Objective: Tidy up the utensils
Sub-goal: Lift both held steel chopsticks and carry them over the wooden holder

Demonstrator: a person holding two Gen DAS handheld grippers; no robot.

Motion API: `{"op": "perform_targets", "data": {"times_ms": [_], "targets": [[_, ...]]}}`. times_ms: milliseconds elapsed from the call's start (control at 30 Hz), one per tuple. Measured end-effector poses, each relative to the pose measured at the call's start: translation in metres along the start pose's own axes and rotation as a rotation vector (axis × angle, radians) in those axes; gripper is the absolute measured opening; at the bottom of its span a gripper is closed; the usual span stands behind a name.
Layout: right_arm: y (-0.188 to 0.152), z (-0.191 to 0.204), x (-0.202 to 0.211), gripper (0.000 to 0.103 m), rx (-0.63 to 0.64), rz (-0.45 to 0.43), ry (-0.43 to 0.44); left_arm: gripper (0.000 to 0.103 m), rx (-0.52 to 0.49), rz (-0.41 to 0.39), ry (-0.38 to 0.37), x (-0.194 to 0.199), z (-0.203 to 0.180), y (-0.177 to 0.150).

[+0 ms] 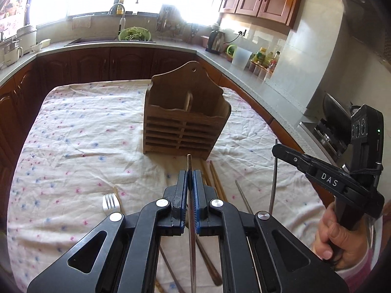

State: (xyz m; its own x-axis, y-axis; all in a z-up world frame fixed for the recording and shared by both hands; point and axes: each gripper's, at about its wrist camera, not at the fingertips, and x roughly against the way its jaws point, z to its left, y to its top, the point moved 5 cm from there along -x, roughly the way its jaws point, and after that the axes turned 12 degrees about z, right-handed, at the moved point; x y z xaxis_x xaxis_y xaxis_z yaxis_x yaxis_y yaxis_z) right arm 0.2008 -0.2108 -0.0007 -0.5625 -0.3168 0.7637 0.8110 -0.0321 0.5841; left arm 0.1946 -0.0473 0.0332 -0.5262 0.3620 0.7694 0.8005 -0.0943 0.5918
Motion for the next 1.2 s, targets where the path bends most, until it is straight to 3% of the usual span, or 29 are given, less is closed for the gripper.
{"op": "perform_targets", "data": {"times_ms": [300,667,1200], "targets": [[-0.008,0.011,0.045,0.004,0.027,-0.068,0.006,0.004,-0.02,-0.062,-0.021,0.034,-0.012,-0.011],[-0.004,0.013,0.066,0.004,0.033,-0.113,0.018,0.004,-0.019,-0.115,-0.017,0.052,-0.009,-0.012],[0.03,0.02,0.076,0.004,0.042,-0.194,0.028,0.004,-0.011,-0.217,-0.013,0.071,0.001,0.023]]}}
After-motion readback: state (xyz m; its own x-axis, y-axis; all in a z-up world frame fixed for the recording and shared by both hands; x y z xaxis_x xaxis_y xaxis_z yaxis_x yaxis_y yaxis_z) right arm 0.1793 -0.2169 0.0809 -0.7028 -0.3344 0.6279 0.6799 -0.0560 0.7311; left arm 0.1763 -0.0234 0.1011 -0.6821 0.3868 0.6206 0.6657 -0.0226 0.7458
